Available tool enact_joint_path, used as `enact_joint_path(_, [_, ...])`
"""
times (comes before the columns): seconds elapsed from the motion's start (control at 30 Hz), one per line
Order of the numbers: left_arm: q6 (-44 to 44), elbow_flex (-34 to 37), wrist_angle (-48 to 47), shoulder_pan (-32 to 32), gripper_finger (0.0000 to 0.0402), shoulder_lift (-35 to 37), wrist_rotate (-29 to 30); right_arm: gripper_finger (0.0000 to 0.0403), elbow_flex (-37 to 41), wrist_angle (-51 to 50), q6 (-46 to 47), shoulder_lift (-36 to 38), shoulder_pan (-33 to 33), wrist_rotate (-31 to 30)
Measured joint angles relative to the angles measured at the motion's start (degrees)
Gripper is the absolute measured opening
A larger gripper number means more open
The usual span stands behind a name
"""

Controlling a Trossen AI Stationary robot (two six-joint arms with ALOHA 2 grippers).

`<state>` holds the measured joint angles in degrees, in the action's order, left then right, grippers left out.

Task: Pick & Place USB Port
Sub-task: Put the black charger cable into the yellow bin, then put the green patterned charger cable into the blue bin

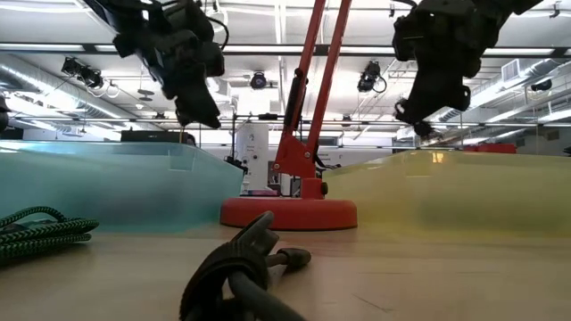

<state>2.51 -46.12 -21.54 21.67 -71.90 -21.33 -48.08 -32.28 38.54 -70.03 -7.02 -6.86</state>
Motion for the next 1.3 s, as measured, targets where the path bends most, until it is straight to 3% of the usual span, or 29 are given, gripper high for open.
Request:
enact_joint_path(0.33, [5.87, -0.03, -6.36, -13.13, 0.0153, 6.51, 3.11, 0.0207, -0.02, -0.05, -3.09, -0.80, -0.40, -3.05])
enact_joint_path(0.47, [9.94, -0.01, -8.06, -22.39, 0.0153, 7.87, 6.81, 0.0232, -0.02, -0.08, -6.13, -0.80, -0.40, -10.26])
enact_joint_path(0.63, [17.75, -0.01, -6.86, -36.34, 0.0153, 7.69, 14.28, 0.0245, -0.02, 1.50, -7.75, -0.80, -0.12, -18.20])
enact_joint_path(0.8, [19.79, 0.01, -0.57, -49.70, 0.0153, 4.87, 24.11, 0.0247, -0.02, 5.55, -10.36, -0.80, -0.05, -19.20])
enact_joint_path(0.97, [19.67, -0.01, 8.32, -58.34, 0.0153, -0.42, 33.70, 0.0247, -0.02, 7.68, -11.21, -0.80, -0.05, -19.25])
enact_joint_path(1.17, [13.26, -0.27, 13.58, -61.86, 0.0154, -9.33, 33.15, 0.0247, -0.02, 9.27, -11.74, -0.80, -0.02, -19.27])
enact_joint_path(1.3, [11.17, -4.14, 13.82, -61.42, 0.0153, -14.78, 30.32, 0.0247, -0.02, 10.07, -12.25, -0.80, -0.04, -19.25])
